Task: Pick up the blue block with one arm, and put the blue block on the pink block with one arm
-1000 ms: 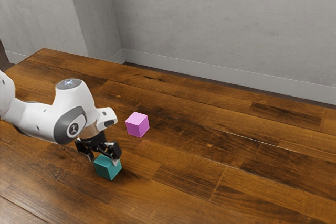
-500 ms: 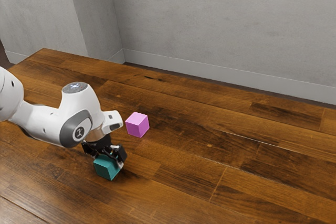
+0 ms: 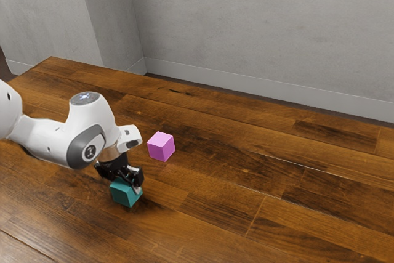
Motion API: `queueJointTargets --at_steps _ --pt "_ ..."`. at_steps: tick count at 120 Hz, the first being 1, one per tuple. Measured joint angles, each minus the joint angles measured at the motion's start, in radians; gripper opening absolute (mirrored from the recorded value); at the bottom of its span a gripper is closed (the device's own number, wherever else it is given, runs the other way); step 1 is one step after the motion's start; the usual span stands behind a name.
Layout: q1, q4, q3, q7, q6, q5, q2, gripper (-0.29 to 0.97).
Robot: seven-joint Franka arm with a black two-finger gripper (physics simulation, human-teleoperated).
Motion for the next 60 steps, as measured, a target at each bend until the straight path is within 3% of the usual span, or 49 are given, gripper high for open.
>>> queueJointTargets --at_steps 13,35,60 --pt "0.004 0.159 0.002 -0.007 -0.067 0.057 0.019 0.36" --pt "0.03 0.498 0.001 -0.013 -0.211 0.128 0.201 0.35" --pt "0.026 0.678 -0.003 -0.004 -0.297 0.166 0.33 0.35"
